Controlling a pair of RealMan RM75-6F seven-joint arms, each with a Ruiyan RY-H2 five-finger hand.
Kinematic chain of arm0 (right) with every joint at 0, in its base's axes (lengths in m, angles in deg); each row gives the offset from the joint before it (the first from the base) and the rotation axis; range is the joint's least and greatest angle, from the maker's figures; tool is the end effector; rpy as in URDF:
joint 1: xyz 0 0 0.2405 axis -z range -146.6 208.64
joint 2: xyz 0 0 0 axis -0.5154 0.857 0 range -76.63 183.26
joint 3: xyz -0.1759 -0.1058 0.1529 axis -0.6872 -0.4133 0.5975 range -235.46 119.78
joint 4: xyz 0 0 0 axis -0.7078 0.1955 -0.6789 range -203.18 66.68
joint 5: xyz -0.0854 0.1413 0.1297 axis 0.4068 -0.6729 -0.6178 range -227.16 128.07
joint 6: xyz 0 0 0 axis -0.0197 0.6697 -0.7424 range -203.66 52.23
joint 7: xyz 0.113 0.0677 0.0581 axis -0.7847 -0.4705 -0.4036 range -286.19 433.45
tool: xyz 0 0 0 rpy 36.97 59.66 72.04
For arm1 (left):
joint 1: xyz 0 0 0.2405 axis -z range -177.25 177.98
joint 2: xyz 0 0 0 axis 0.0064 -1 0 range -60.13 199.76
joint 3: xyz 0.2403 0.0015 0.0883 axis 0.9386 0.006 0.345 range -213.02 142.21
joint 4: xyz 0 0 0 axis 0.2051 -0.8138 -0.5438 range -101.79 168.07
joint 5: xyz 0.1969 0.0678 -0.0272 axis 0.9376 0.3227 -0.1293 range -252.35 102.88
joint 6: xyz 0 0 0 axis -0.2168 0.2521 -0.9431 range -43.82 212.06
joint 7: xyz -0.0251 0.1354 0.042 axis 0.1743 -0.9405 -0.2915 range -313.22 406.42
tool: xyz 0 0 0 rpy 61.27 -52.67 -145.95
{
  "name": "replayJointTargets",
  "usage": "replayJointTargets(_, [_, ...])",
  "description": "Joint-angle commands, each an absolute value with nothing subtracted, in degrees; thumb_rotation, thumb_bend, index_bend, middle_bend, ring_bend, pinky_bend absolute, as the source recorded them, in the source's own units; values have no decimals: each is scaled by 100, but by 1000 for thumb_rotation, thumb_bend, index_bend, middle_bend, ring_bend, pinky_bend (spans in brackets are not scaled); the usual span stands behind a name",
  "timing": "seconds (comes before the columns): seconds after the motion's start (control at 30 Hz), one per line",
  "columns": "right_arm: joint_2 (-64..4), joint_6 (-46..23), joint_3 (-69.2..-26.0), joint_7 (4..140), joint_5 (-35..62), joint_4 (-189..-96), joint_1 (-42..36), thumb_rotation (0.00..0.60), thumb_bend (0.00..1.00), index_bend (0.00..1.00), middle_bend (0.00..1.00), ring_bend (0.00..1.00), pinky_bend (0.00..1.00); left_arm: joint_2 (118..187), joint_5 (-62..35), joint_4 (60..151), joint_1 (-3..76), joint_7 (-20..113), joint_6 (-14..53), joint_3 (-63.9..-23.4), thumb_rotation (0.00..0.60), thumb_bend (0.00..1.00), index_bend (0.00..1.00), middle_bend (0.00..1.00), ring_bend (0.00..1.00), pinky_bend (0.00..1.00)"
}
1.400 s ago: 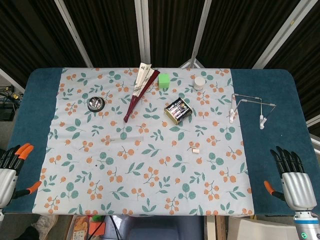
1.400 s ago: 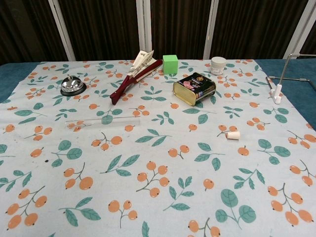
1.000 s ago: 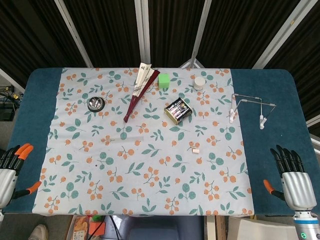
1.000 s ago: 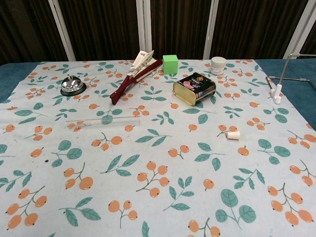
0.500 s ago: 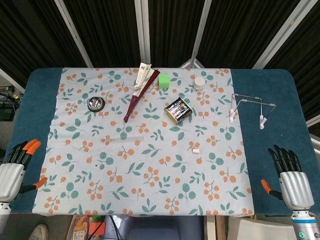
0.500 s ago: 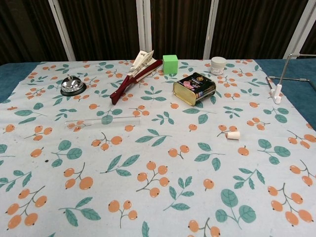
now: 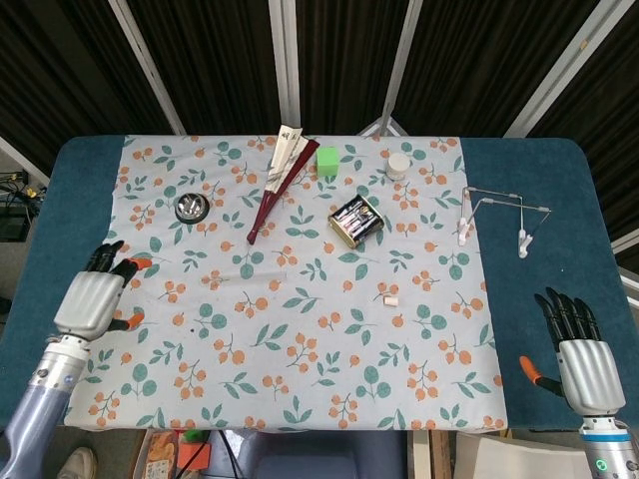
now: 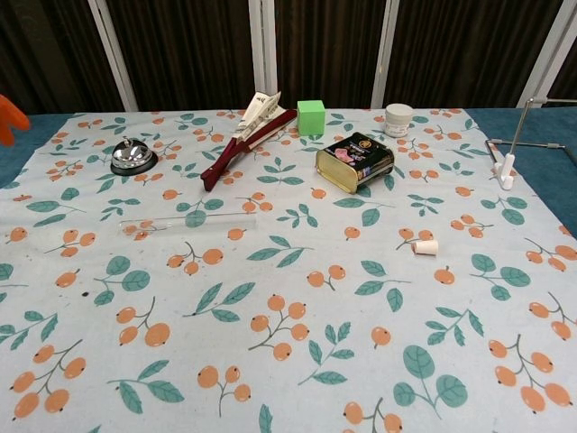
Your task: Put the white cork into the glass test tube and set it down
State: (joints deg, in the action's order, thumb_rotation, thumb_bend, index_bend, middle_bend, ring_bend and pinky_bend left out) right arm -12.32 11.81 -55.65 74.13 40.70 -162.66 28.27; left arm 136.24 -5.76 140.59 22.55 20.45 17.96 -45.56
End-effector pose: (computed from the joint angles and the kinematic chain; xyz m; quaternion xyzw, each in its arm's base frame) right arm -0.2964 -0.1664 0.1479 0.5936 -0.3890 0.4169 0.5679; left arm -0.2140 0.2693 0.1051 -0.6860 -0.3746 -0.3354 0.5259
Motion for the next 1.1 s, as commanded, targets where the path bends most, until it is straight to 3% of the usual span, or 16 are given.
replayJointTargets(0.03, [-1230,1179,-5557,7396,4056,-16257,2826,600,301,0,0,0,0,14237,-1317,13886,2820,1339,2123,-4810,600,272,281,312,11,0])
replayJointTargets(0.53, [-1199,1125,-5510,7221,3903,-16268,2826,600,301,0,0,0,0,15906,-2731,12612,3792,283,2129,-4938,600,331,402,320,28,0])
replayJointTargets(0.7, [-1200,1101,-5509,7196,3879,-16270,2821,600,301,0,0,0,0,16281,-2912,12205,3994,178,2040,-4974,600,331,430,268,28,0])
replayJointTargets(1.1, [-1209,1091,-5519,7151,3904,-16286,2812,600,301,0,0,0,0,16903,-3435,11607,4368,-103,1862,-5155,600,364,458,258,28,0])
